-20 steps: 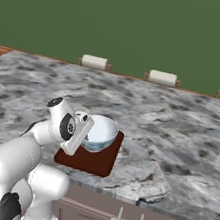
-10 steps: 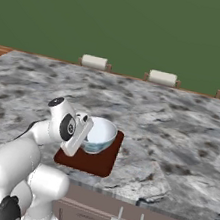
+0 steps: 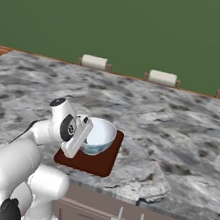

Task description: Place the two vegetables and bowl onto the tray for setting up a vegetable dip station.

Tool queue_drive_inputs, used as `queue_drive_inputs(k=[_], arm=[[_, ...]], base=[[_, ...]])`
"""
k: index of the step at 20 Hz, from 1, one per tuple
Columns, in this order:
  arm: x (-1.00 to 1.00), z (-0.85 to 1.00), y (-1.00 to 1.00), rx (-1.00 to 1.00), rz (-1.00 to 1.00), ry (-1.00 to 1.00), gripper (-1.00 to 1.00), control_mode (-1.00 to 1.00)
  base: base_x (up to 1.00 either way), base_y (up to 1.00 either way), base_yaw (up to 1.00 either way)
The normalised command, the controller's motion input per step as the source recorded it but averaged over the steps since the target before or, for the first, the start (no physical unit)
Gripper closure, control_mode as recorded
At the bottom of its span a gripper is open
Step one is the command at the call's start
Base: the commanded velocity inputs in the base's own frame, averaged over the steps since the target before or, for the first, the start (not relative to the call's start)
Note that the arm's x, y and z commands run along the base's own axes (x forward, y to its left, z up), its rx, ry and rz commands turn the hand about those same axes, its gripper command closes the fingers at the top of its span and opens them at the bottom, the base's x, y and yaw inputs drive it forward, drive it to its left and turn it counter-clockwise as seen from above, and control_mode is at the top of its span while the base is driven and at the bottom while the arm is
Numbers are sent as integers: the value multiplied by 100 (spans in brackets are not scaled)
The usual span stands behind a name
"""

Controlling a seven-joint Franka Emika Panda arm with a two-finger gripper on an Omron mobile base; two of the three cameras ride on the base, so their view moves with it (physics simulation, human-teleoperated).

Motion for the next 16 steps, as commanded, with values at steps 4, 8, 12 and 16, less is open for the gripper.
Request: queue_drive_inputs(k=[4, 8, 12, 16], arm=[[-1, -18, 0, 0, 3, 2, 100, -100], [0, 0, 0, 0, 1, 0, 100, -100], [0, 0, 0, 0, 0, 0, -100, -100], [0, 0, 0, 0, 0, 0, -100, -100]], base=[[0, 0, 0], [0, 0, 0], [0, 0, 0], [0, 0, 0]])
